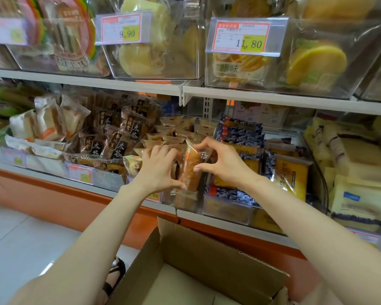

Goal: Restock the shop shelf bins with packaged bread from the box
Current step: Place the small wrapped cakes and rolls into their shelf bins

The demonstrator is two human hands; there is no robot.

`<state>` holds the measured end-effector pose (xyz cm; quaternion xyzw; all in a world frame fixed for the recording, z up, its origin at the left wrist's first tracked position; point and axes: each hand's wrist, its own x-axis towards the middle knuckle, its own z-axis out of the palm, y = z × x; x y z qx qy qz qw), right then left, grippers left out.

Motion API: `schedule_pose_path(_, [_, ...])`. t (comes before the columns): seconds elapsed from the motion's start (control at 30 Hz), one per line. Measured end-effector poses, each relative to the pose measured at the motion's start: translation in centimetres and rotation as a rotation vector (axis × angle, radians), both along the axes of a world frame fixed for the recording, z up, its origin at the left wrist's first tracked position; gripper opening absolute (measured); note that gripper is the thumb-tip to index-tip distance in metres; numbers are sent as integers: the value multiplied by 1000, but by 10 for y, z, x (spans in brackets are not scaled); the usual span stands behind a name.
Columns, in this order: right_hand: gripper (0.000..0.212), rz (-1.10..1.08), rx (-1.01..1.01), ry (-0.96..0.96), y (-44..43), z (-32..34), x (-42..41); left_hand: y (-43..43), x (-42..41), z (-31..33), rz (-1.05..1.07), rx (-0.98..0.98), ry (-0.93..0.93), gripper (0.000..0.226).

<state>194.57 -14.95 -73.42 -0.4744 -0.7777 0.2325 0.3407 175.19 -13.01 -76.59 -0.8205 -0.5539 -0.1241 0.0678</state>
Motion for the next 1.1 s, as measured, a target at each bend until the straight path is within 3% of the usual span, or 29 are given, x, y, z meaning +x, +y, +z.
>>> schedule_pose_path(0.2, [35, -13, 175, -90, 0, -12, -9, 4, 9, 0, 26, 35, 16, 93])
schedule_pose_path(0.37, [37, 10, 356, -178, 1, -22, -11, 13, 12, -12, 9, 151, -30, 82])
schedule_pose_path(0.6, [41, -26, 327, -189, 8, -21, -4, 14, 15, -6, 14, 115, -24, 82])
schedule_pose_path(0.7, [42, -37, 300, -393, 8, -24, -4, 12, 6, 3, -41, 8, 16, 91])
schedule_pose_path(0.77, [40, -33, 310, -471, 6, -30, -8, 11, -2, 12, -57, -54, -81, 80])
schedule_pose_path(0.9, [34, -51, 380, -451, 8, -32, -9, 12, -11, 15, -79, -33, -151, 59])
schedule_pose_path(1.1, [28, -47, 374, -465, 8, -28, -11, 7, -11, 18, -48, -80, -86, 67])
